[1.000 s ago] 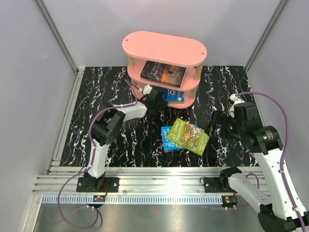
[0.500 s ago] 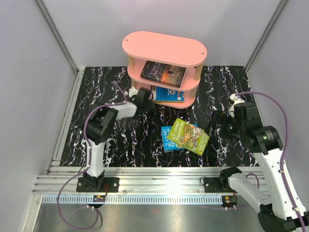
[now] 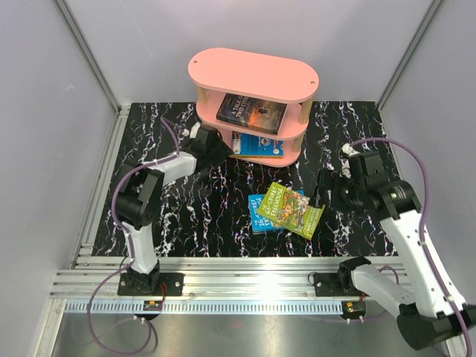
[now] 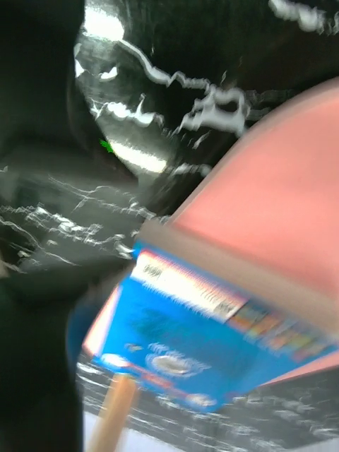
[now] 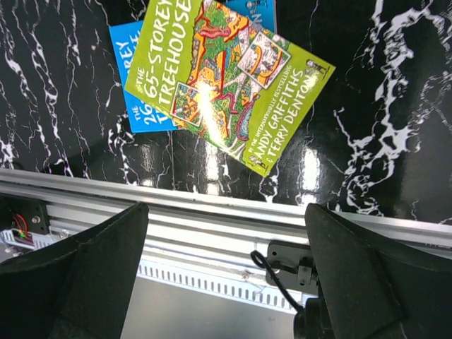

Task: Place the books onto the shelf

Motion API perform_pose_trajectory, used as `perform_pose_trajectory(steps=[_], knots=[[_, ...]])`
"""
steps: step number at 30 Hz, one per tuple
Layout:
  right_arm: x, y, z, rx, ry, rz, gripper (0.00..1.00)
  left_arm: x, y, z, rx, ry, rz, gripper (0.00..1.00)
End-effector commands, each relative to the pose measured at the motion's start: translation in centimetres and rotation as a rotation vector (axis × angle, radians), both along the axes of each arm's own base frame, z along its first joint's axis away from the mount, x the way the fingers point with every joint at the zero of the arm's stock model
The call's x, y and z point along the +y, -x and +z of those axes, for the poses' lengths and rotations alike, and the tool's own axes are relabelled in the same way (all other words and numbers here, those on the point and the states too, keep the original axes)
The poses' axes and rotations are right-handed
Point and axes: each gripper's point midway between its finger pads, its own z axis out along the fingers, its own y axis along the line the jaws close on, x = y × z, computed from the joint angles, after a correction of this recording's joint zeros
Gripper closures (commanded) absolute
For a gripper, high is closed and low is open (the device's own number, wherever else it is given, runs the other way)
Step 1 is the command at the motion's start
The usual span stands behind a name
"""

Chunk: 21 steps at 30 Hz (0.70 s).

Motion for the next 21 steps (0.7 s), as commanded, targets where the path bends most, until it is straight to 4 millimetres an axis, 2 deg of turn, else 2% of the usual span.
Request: perform_pose_trajectory(steps=[1, 2, 4, 6, 9, 12, 16, 21], knots=[[1.6, -1.3, -0.2, 0.034, -0.046, 0.021, 0.0, -3.0, 1.9, 4.7, -0.07, 0.067, -0.226, 0.45], [1.9, -1.7, -0.4, 0.061, -0.054, 0.011, 0.0, -3.2, 3.1, 4.1, -0.054, 0.067, -0.253, 0.41], [2.4, -2.1, -0.7, 0.089, -0.076, 0.002, 0.0, -4.0, 4.5, 5.2, -0.082, 0.069, -0.308, 0.36], [3.0, -2.3, -1.9, 0.155, -0.1, -0.027, 0.0, -5.6, 6.4, 5.5, -0.093, 0.076, -0.4, 0.37], [3.5, -2.5, -4.9, 0.292, -0.111, -0.092, 0.0, -8.1, 8.4, 7.1, -0.135, 0.098, -0.53, 0.37], [3.7, -2.2, -7.3, 0.377, -0.141, -0.184, 0.0, -9.4, 9.6, 8.1, -0.123, 0.108, -0.584, 0.41], [3.5, -0.6, -10.8, 0.479, -0.204, -0.291, 0.0, -9.8, 10.8, 9.0, -0.122, 0.115, -0.612, 0.42], [3.8, -0.2, -13.6, 0.521, -0.372, -0.426, 0.0, -9.3, 12.3, 9.0, -0.096, 0.11, -0.63, 0.43]])
